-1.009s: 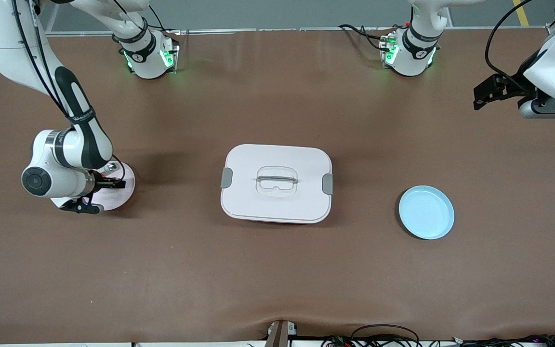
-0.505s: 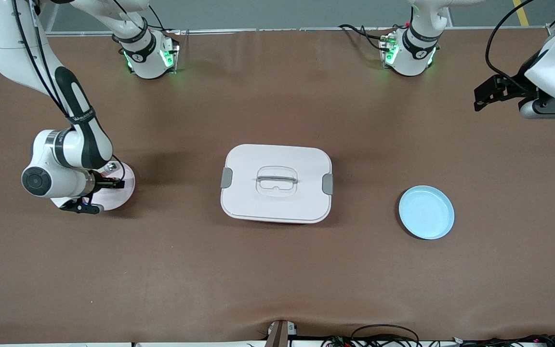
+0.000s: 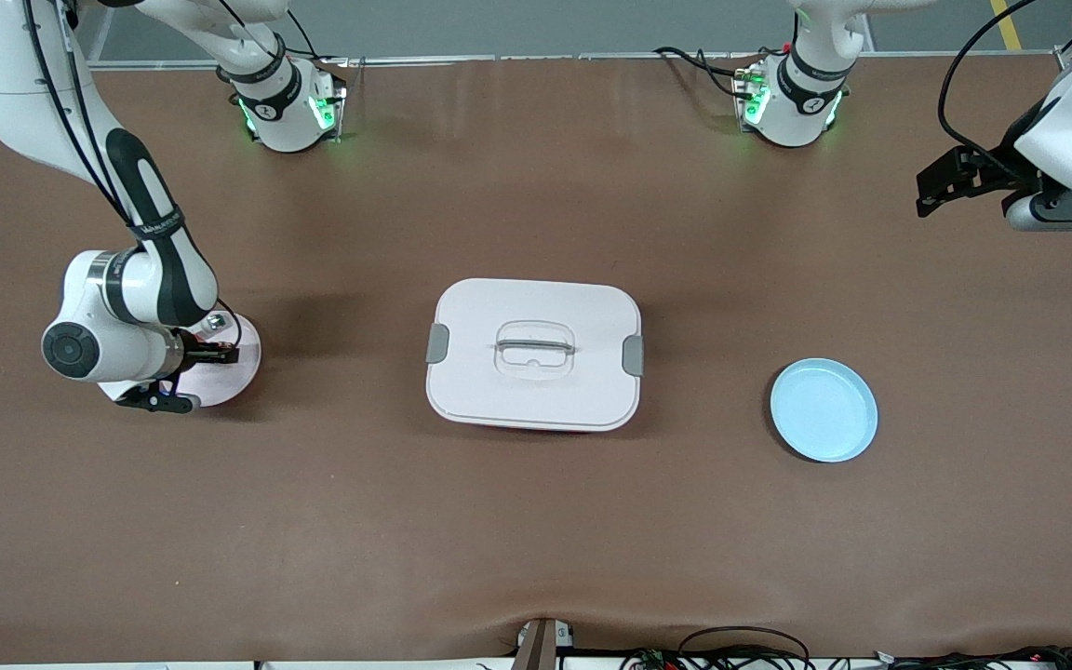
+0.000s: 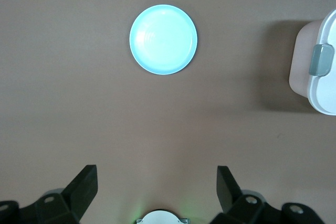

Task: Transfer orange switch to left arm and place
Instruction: 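Lower the right gripper and grasp the black-orange switch, then lift the switch over the box with the right gripper while the left gripper approaches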

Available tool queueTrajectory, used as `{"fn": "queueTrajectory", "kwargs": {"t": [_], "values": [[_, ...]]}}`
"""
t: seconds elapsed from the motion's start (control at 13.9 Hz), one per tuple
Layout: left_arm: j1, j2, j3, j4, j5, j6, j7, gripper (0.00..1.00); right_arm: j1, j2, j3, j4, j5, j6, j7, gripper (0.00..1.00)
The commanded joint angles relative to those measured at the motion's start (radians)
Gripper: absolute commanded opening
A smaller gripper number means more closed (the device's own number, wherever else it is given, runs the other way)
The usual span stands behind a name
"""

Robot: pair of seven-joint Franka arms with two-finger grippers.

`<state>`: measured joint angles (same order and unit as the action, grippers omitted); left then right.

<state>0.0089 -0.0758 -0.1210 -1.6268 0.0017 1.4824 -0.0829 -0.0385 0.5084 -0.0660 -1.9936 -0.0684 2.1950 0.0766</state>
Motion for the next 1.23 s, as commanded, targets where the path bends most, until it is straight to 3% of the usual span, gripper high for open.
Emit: {"fn": "queueTrajectory", "kwargs": {"t": [0.0,0.36,0.58,0.79,1.15], "values": [[0.006,-0.002,-0.005,-0.002,-0.002,0.012,-0.001,1.0,-0.009,-0.007,0.008,0.006,-0.013,-0.024,-0.001,0.35],[-0.003,0.03,-0.008,0.021,-0.02,0.05,-0.009,1.0,0.003,-0.077,0.011,0.079,-0.013,-0.228,0.005,0.35],[-0.003,0.047,-0.008,0.021,-0.092,0.117,0.005,1.0,0.025,-0.097,0.012,0.183,-0.001,-0.413,0.02,0.35],[-0.009,0.062,-0.009,0.021,-0.091,0.144,0.028,1.0,0.043,-0.102,0.014,0.297,0.004,-0.571,0.064,0.33],[-0.05,0.076,-0.011,0.024,-0.104,0.176,0.034,1.0,0.127,-0.132,0.014,0.443,0.114,-0.802,0.263,0.32]]}}
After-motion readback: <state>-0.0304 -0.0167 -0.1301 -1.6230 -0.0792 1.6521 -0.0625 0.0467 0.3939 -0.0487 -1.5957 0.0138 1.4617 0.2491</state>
